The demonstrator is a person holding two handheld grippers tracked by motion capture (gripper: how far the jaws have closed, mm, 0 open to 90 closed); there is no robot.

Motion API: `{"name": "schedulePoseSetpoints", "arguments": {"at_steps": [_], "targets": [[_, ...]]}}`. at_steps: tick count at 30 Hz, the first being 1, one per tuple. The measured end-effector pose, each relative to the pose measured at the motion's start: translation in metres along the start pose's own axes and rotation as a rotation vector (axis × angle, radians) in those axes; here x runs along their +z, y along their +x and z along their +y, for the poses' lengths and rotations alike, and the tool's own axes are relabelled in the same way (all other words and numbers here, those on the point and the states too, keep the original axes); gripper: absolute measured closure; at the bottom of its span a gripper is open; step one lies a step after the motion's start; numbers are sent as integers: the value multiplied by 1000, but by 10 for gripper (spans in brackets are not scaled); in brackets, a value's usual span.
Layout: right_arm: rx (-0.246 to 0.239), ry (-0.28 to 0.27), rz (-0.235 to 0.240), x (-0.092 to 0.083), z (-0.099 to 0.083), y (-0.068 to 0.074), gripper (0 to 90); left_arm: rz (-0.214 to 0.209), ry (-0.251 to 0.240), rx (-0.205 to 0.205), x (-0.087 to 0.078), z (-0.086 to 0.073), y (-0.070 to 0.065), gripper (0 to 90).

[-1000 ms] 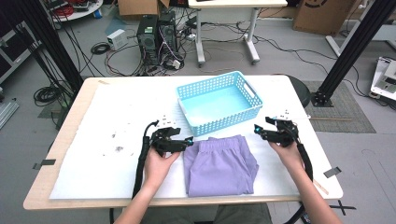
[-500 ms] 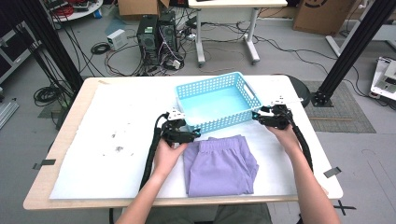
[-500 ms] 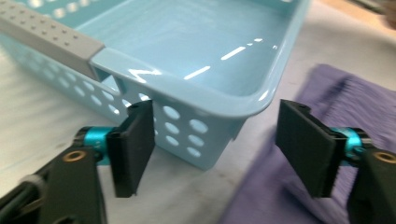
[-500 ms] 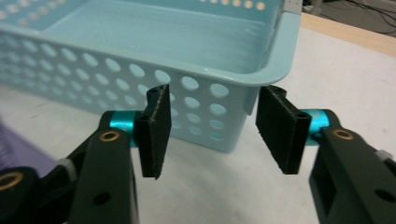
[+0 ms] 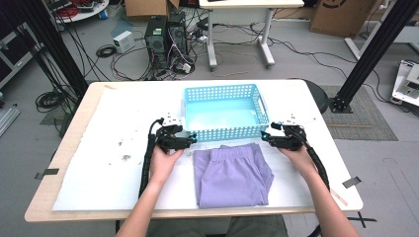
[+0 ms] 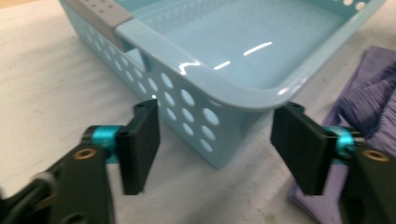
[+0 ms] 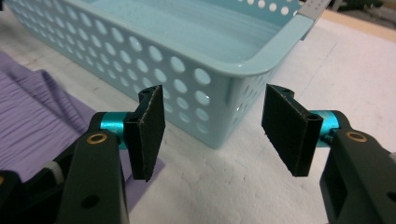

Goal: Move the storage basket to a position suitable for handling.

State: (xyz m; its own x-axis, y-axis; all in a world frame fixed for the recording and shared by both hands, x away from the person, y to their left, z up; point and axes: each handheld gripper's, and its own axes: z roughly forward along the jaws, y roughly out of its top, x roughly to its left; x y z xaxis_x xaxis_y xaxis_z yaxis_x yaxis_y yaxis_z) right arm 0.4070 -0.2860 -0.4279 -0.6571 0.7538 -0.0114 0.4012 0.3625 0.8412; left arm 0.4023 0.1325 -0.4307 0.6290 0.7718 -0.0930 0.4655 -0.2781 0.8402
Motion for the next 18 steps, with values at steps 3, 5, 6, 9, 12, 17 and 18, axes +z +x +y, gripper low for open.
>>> {"name": "schedulePoseSetpoints", "arguments": {"at_steps": [3, 5, 6, 9, 12, 17, 18], "targets": [[-12, 16, 6, 10, 2, 0, 469, -26, -3, 19, 3, 0, -1, 377], [-27, 20, -18, 12, 2, 3, 486, -20, 2, 23, 3, 0, -1, 381], [-42, 20, -19, 11, 2, 3, 503, -12, 3, 23, 2, 1, -1, 388], [-20, 30, 9, 1, 2, 4, 534, 7, -9, 45, -1, 2, -4, 445], [-32, -18, 11, -10, 0, 7, 546, 17, -5, 84, 0, 3, -11, 474], [-2, -12, -8, -15, -4, 8, 553, 18, -5, 85, 1, 3, -15, 470], [-50, -39, -4, -13, -4, 5, 552, 18, -4, 84, 1, 3, -15, 470]]}}
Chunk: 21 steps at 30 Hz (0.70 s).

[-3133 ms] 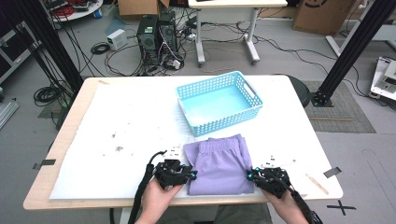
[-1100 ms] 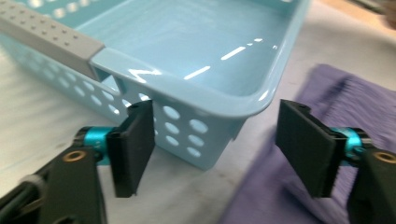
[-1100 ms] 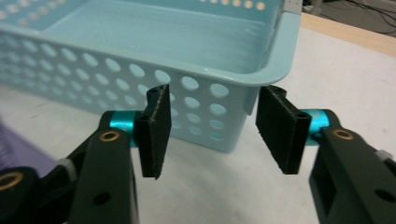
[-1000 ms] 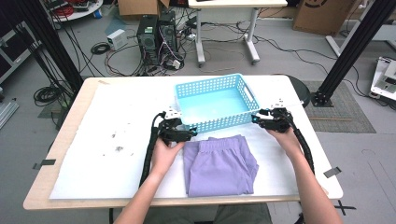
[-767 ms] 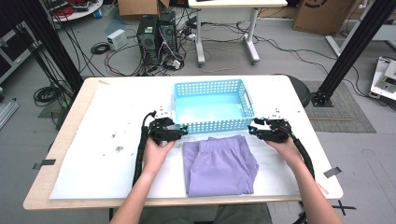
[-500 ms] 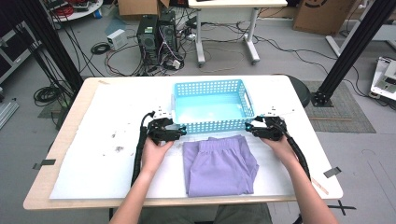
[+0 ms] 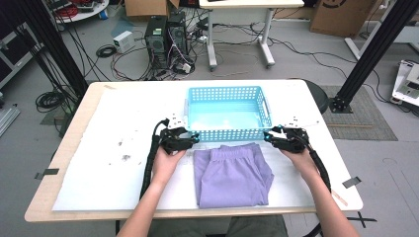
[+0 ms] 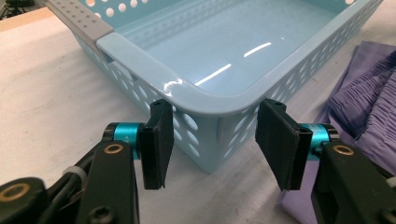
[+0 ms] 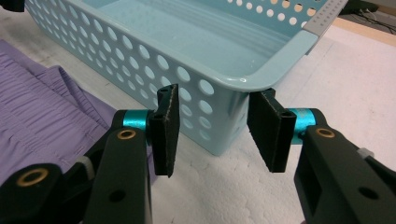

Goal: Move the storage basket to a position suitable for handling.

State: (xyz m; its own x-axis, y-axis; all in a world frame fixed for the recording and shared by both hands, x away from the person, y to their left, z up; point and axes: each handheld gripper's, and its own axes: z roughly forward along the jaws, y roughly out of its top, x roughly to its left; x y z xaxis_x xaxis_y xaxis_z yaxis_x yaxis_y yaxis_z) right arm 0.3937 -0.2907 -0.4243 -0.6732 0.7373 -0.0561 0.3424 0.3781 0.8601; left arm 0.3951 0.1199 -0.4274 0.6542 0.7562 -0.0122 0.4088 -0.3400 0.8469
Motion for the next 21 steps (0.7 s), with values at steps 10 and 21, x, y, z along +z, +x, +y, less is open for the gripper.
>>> {"name": "schedulePoseSetpoints", "arguments": {"at_steps": [10, 21], "targets": [[31, 31, -10, -4, 0, 6, 547, -6, -6, -20, -1, -2, 0, 465], [88, 17, -56, -8, 0, 0, 270, 47, -6, -46, -10, -2, 5, 313]]}}
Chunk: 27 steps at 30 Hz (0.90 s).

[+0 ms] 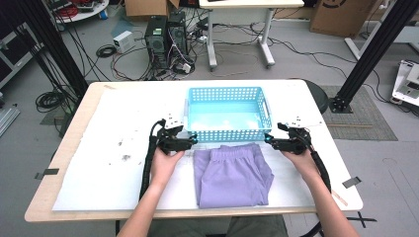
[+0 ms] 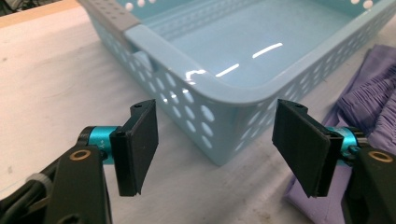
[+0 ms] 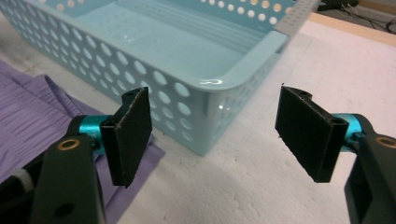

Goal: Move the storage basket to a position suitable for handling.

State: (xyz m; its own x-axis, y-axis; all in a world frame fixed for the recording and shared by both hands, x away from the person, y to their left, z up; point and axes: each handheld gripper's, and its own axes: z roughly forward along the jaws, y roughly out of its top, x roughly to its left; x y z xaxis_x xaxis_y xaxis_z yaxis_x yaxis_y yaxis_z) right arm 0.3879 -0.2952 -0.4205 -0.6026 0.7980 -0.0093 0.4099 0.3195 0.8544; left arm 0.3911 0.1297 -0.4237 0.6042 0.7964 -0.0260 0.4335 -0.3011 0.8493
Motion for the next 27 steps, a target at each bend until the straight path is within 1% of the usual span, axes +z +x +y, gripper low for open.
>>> {"name": "schedulePoseSetpoints", "arguments": {"at_steps": [2, 4, 6, 7, 8, 9, 10, 11, 12, 14, 16, 18, 19, 21, 23, 25, 27], "targets": [[21, -12, 6, -4, -1, -3, 229, 4, -18, -6, -4, 0, 2, 311], [37, -20, 15, -9, -2, -6, 222, 11, -37, -9, -9, 0, 4, 310], [39, -34, 19, -14, -3, -6, 224, 15, -70, -9, -16, 0, 6, 310], [32, -48, 14, -17, -4, -6, 225, 18, -80, 5, -19, -1, 7, 310], [33, -59, 11, -20, -5, -5, 225, 31, -79, 25, -21, -1, 7, 310], [37, -68, 10, -23, -6, -5, 225, 33, -82, 38, -23, -2, 7, 310], [30, -80, 6, -26, -8, -4, 225, 35, -96, 46, -26, -4, 7, 310], [24, -91, 2, -29, -10, -3, 224, 36, -112, 47, -29, -5, 8, 310], [28, -104, 4, -31, -12, -1, 225, 39, -120, 44, -32, -6, 9, 310], [34, -126, 17, -35, -17, 0, 225, 40, -139, 39, -39, -8, 11, 310], [46, -140, 20, -39, -22, 1, 225, 32, -153, 28, -46, -10, 13, 310], [46, -165, 32, -41, -26, 1, 225, 30, -160, 33, -53, -12, 13, 309], [43, -171, 35, -42, -27, 1, 225, 36, -157, 41, -57, -14, 13, 307], [43, -179, 38, -44, -29, 0, 224, 37, -169, 44, -64, -20, 11, 307], [41, -189, 24, -45, -31, 0, 224, 45, -187, 52, -72, -26, 10, 307], [49, -188, 9, -46, -32, -1, 221, 57, -219, 67, -79, -33, 8, 303], [43, -186, -5, -47, -32, -1, 221, 71, -248, 74, -85, -40, 8, 301]]}}
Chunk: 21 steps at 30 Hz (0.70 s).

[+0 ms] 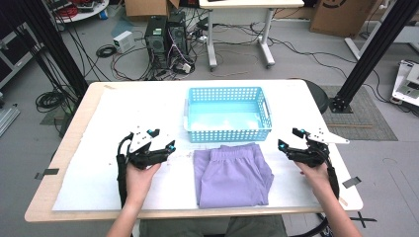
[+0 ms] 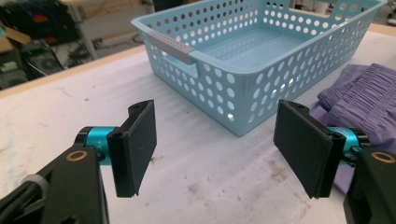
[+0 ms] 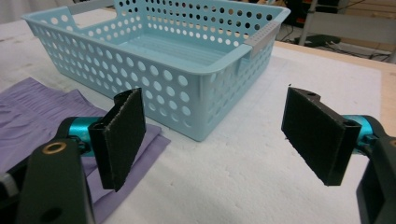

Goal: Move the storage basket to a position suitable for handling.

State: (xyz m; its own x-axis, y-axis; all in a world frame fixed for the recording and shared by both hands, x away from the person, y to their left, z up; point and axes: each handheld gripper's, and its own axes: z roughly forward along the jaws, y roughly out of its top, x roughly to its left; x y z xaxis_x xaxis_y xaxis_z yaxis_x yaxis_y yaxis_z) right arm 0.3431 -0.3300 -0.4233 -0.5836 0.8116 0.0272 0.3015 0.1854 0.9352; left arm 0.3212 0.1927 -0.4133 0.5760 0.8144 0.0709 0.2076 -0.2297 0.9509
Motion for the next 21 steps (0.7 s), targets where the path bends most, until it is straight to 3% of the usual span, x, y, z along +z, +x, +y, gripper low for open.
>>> {"name": "schedulePoseSetpoints", "arguments": {"at_steps": [4, 8, 14, 21], "targets": [[19, 0, 8, -3, 1, 1, 221, 8, -23, -4, -8, -9, 1, 301], [-12, -5, -14, -3, 1, 5, 221, -7, -16, -48, -10, -13, 4, 269], [-37, 17, -17, 0, 0, 8, 221, -15, -18, -40, -8, -12, 0, 264], [-29, 15, -20, 0, 0, 7, 221, -51, -34, -76, -10, -8, -1, 264]]}}
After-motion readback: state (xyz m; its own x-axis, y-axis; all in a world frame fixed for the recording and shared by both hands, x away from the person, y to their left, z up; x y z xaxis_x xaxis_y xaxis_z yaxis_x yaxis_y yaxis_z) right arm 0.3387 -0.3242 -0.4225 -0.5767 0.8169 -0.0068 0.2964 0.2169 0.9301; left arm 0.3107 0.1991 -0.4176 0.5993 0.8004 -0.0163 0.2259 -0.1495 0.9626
